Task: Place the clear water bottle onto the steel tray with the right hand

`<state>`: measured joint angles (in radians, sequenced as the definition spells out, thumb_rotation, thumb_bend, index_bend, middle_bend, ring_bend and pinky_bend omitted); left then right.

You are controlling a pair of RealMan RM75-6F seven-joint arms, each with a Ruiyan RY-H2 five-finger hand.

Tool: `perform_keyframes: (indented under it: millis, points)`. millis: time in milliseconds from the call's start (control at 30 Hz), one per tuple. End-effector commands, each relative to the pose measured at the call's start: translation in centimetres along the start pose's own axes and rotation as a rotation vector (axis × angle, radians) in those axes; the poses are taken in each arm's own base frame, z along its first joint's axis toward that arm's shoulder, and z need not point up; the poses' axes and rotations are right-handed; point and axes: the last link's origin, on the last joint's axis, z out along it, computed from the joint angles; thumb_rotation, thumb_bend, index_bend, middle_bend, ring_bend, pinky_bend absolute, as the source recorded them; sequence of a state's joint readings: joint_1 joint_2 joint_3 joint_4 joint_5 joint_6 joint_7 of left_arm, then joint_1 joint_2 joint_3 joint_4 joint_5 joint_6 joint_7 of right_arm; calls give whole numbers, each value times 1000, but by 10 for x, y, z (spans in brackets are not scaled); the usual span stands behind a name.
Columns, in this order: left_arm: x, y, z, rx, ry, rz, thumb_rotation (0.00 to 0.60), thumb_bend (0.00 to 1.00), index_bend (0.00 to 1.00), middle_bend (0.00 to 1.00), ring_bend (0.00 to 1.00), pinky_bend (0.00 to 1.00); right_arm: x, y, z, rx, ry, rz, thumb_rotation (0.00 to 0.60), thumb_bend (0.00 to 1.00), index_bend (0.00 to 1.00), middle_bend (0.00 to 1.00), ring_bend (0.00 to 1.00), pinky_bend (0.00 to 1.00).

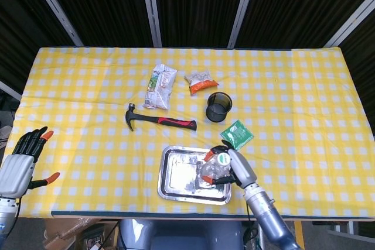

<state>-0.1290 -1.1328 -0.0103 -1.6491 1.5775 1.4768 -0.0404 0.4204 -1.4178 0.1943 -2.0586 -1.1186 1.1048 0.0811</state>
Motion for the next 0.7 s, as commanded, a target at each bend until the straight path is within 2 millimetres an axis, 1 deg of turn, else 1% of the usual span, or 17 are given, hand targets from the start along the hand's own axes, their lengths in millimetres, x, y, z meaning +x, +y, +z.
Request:
perform_keyframes:
  millis: [33, 67, 133, 200, 300, 367, 433, 533, 600, 700]
  points:
    - [-1, 1, 0, 1, -1, 1, 600, 152, 62, 0, 0, 0, 58, 12, -33, -36, 116, -20, 600, 500, 678, 568, 259, 0]
    - [-1, 1, -1, 1, -2, 2, 600, 152, 62, 0, 0, 0, 66, 15, -39, -44, 125, -24, 600, 500, 678, 568, 259, 0]
    - [-1, 2, -1, -1, -2, 5, 600, 152, 62, 0, 0, 0, 90, 27, -56, -74, 160, -37, 600, 500, 678, 568, 259, 0]
    - [-2, 3, -1, 0, -2, 8, 600, 151, 62, 0, 0, 0, 106, 36, -69, -91, 180, -32, 600, 500, 678, 568, 259, 0]
    - [-3, 3, -1, 1, -3, 12, 600, 152, 62, 0, 0, 0, 126, 46, -84, -106, 205, -22, 600, 501, 678, 568, 259, 0]
    - [-3, 4, -1, 1, -3, 14, 600, 152, 62, 0, 0, 0, 133, 50, -89, -104, 209, -14, 600, 500, 678, 568, 259, 0]
    - [-4, 4, -1, 1, -6, 16, 600, 152, 62, 0, 0, 0, 138, 52, -92, -102, 206, -10, 600, 500, 678, 568, 259, 0]
    - [-5, 6, -1, -3, -9, 19, 600, 152, 61, 0, 0, 0, 137, 51, -91, -88, 186, 8, 600, 500, 678, 568, 259, 0]
    - [-6, 6, -1, -5, -9, 20, 600, 152, 61, 0, 0, 0, 132, 49, -85, -74, 160, 13, 600, 499, 678, 568, 259, 0]
    - [-7, 7, -1, -9, -16, 22, 600, 152, 61, 0, 0, 0, 118, 41, -74, -46, 119, 15, 600, 499, 678, 568, 259, 0]
